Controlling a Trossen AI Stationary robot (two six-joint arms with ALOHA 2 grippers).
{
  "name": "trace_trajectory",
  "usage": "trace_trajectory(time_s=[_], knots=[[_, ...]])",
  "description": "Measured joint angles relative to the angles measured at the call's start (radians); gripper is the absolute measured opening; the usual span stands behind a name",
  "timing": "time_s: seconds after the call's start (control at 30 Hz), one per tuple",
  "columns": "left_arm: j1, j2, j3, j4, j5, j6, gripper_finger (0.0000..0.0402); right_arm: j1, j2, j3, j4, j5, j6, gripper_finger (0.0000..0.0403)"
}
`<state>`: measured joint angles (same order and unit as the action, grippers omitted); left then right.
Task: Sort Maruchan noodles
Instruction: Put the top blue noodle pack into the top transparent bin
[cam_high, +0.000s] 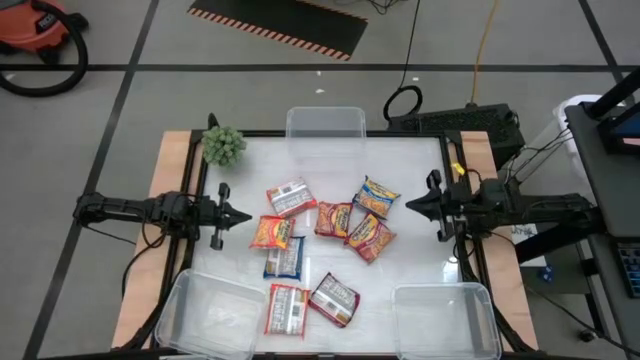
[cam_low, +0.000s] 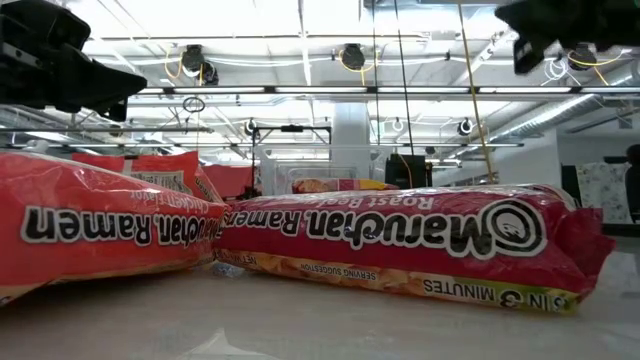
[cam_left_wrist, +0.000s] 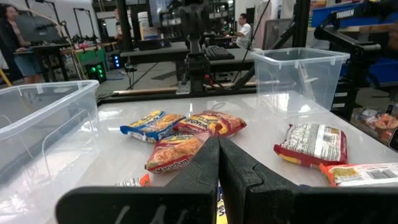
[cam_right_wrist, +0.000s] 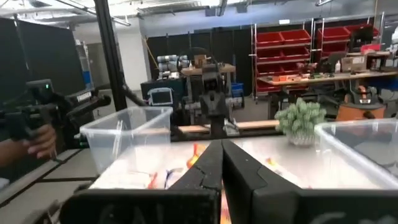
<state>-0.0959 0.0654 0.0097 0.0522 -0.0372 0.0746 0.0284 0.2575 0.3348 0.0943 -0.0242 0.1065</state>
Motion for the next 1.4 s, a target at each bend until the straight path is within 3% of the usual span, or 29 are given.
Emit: trace_trajectory(time_s=[0.27, 0.6, 0.93, 1.2, 1.4], knots=[[0.0, 0.0, 0.0, 0.004, 0.0, 0.0, 0.0005, 0.0, 0.228, 0.302, -0.181, 0.007, -0.014, 0.0], [0.0, 0.0, 0.0, -0.015, 0.0, -0.008, 0.0005, 0.0, 0.429, 0.539, -0.394, 0.212, -0.058, 0.0], [0.0, 0.0, 0.002, -0.022, -0.063, -0.026, 0.0005, -0.01, 0.562, 0.605, -0.509, 0.337, -0.076, 0.0], [0.0, 0.0, 0.002, -0.02, -0.078, -0.079, 0.0005, -0.028, 0.649, 0.604, -0.615, 0.344, -0.012, 0.0001], [0.0, 0.007, 0.067, -0.064, -0.212, -0.134, 0.0005, -0.028, 0.673, 0.586, -0.619, 0.341, -0.02, 0.0026]])
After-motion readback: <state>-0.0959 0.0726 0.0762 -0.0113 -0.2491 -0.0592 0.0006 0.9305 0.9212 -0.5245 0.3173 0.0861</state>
